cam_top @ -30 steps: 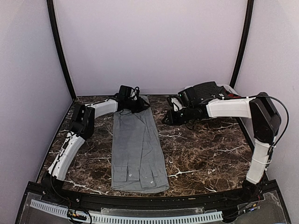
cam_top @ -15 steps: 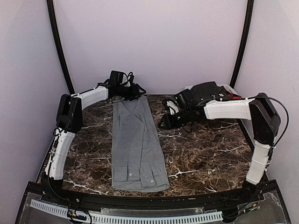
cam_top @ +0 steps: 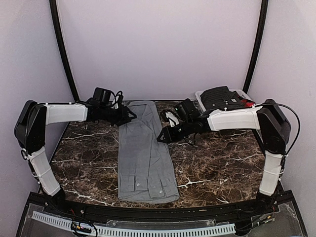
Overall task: Fold and stack the long sleeve shirts
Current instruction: Move the rectangle-folded shirt to the center of the board.
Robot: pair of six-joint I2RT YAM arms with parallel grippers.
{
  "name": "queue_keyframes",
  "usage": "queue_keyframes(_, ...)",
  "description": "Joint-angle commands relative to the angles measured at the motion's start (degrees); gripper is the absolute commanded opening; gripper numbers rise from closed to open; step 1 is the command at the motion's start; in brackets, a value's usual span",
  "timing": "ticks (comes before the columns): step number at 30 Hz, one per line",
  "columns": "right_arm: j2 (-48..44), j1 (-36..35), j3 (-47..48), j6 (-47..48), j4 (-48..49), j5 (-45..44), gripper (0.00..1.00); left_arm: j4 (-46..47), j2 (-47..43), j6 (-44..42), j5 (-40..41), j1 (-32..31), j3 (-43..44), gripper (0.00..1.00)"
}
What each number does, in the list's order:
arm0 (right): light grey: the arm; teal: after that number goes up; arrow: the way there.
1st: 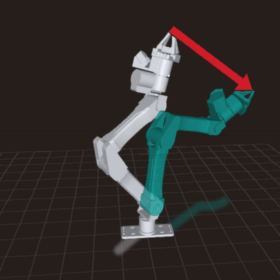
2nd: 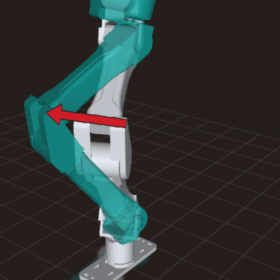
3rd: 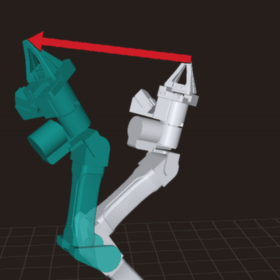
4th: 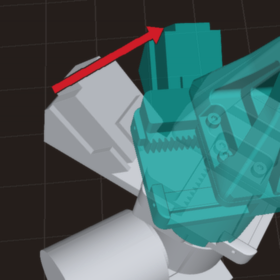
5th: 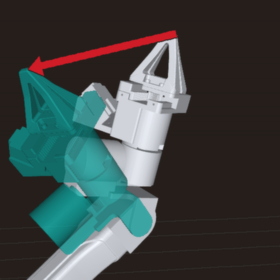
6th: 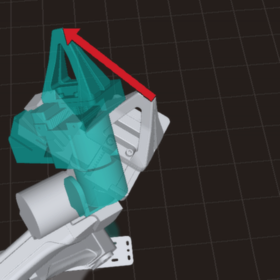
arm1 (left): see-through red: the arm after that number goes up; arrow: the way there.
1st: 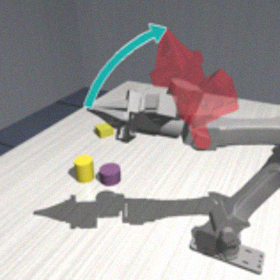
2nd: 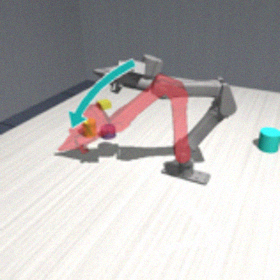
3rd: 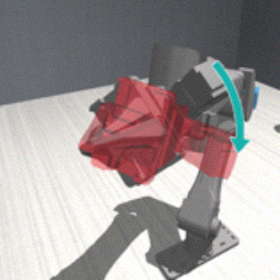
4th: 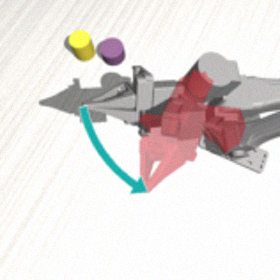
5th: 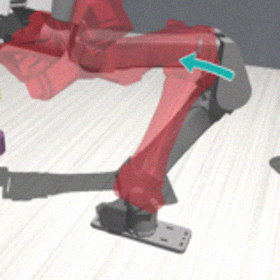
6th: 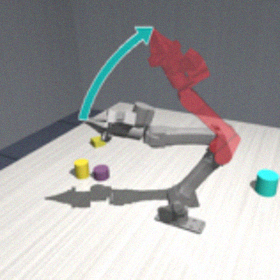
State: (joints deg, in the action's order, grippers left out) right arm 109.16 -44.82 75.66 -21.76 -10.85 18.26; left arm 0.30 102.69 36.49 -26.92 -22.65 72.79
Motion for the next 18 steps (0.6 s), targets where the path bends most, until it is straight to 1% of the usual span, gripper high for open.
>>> queue_keyframes(1,3.09,-1.16,2.23,-1.65,2.69,-0.49,0.36,2.03,-2.33,1.73,1.78,-0.11,-9.34,0.39)
queue_keyframes(5,4.43,-2.33,1.77,-3.11,3.89,-0.41,0.36,4.57,-3.31,4.08,0.9,-0.19,-14.61,0.37)
queue_keyframes(9,6.48,-2.88,1.02,-4.47,5.65,-0.39,0.36,5.17,-2.85,4.46,1.56,-0.2,-17.75,0.36)
queue_keyframes(12,7.95,-2.89,0.62,-5.48,6.61,-1.38,0.35,4.54,-0.99,4.37,2.05,-0.13,-17.99,0.35)
queue_keyframes(18,11.14,-2.46,1.22,-6.45,7.42,-3.54,0.35,3.32,3.71,4.03,3.5,0.02,-15.55,0.32)
